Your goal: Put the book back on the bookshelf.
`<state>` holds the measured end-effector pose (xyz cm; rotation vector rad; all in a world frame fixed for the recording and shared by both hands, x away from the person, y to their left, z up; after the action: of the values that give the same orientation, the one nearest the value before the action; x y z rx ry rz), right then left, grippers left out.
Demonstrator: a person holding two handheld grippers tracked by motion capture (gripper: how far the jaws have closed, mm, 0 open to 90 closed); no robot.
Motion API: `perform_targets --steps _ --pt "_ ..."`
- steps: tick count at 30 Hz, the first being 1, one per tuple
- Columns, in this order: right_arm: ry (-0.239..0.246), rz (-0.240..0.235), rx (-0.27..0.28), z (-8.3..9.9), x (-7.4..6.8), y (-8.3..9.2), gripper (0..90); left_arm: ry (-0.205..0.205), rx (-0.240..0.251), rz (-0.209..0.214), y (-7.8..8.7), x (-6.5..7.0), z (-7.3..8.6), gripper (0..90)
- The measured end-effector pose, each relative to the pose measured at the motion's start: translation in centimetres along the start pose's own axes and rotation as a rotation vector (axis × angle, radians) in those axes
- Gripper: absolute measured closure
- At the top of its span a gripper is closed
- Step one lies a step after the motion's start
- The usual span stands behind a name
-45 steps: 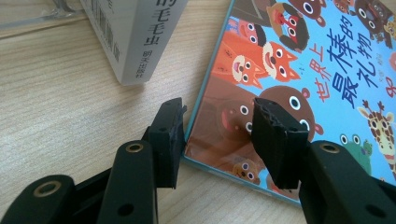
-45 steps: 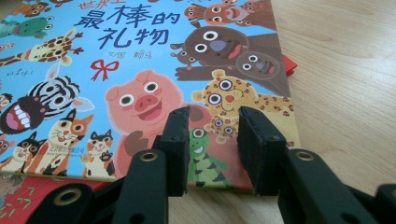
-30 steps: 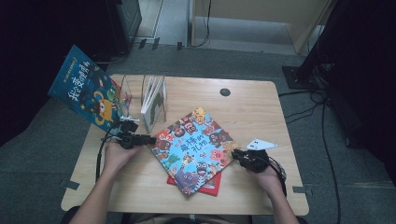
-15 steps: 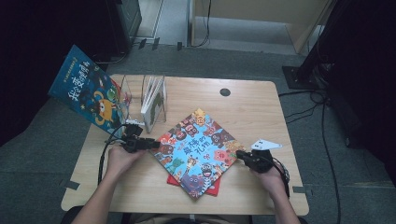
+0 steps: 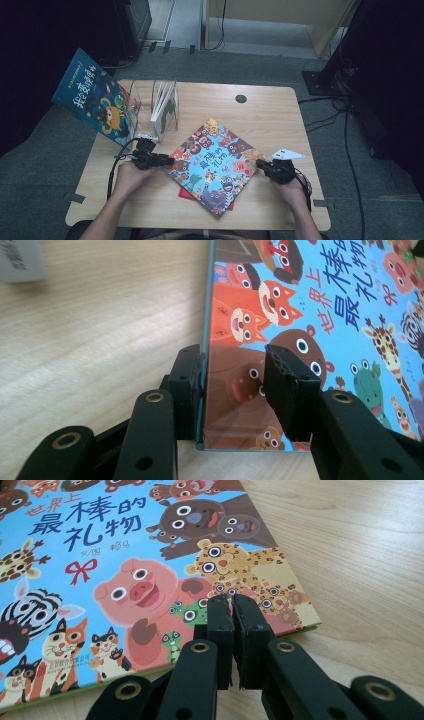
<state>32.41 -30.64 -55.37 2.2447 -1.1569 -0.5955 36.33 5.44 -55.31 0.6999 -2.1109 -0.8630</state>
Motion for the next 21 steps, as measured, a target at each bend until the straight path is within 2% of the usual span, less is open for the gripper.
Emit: perform_targets --steps 5,7,8,9,19,21 --pt "-0.020 0.012 0.000 0.0 0.3 0.1 85.4 -0.019 -0.008 -0.004 -0.1 0.7 0.3 59.4" --pt "-0.036 0.009 -0.006 0.1 0.3 0.3 84.0 -0.045 -0.012 -0.025 0.0 0.7 0.2 59.6" --pt "-0.033 0.014 -0.008 0.1 0.3 0.4 84.5 -0.064 -0.008 -0.035 0.2 0.7 0.0 62.7" --pt "-0.025 0.018 -0.012 0.2 0.3 0.5 86.0 -0.070 0.001 -0.024 0.2 0.7 -0.3 63.7" --pt "-0.030 0.001 -0.042 1.1 -0.1 0.7 89.1 -0.077 -0.012 -0.017 -0.6 0.3 -1.7 61.0" --pt "-0.025 0.004 -0.044 1.2 -0.2 0.8 89.2 -0.061 -0.023 -0.001 -1.0 0.3 -1.8 60.9"
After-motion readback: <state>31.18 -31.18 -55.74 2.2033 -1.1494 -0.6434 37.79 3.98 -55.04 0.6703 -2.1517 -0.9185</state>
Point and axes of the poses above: each handheld gripper's, and its own axes: y roughly backward along the jaws, z roughly out of its underside, x roughly to its right, the point moved 8 cm from there along -y, roughly forward along the jaws, and after that the axes turned 1 degree about -x, right-handed, at the moved point
